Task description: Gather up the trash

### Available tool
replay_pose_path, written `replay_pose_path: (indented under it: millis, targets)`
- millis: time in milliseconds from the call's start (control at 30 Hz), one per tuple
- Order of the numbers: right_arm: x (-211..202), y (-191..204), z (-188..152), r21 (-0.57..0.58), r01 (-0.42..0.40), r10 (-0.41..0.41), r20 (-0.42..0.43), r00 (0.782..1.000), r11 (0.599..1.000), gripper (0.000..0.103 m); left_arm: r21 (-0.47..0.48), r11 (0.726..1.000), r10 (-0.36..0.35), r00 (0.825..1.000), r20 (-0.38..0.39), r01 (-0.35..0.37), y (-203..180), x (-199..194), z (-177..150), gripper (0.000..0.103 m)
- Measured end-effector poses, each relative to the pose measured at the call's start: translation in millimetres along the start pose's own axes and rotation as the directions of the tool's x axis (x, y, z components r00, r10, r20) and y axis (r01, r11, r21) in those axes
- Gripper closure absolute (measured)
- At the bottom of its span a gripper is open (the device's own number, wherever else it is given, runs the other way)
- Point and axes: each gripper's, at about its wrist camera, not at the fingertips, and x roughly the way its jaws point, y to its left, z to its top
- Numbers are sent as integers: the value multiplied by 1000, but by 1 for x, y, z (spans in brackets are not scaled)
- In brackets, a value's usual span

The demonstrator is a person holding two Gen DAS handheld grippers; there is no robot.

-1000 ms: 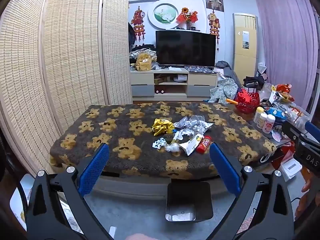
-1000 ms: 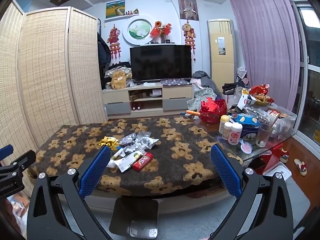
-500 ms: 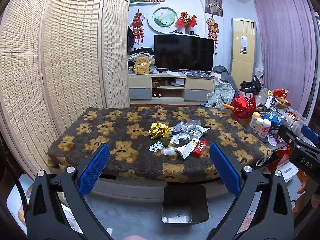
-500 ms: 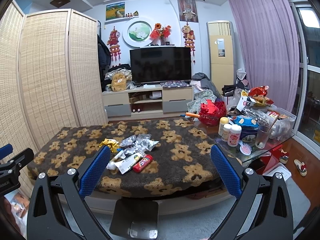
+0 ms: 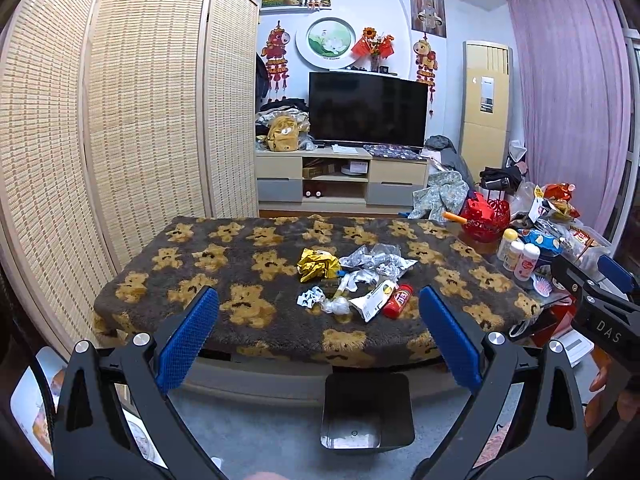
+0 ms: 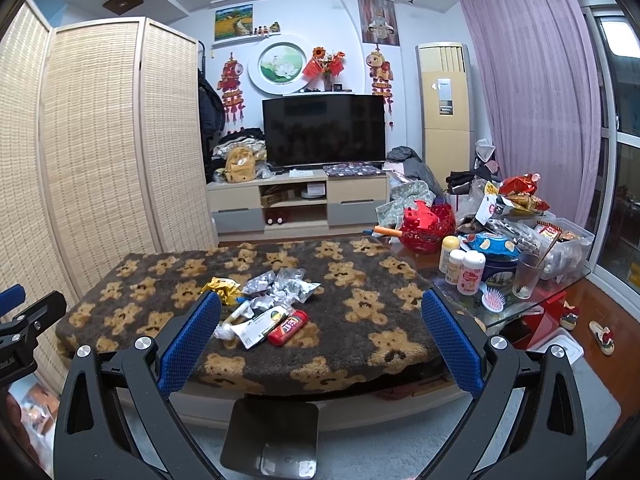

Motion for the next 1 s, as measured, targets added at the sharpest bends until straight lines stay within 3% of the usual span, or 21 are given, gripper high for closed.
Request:
replay_pose_path:
  millis: [1000]
  targets:
    - [3, 3, -2, -4, 4, -4, -11, 1000, 1000, 3, -4, 1000, 5, 1000, -8, -5, -2, 3, 0, 8]
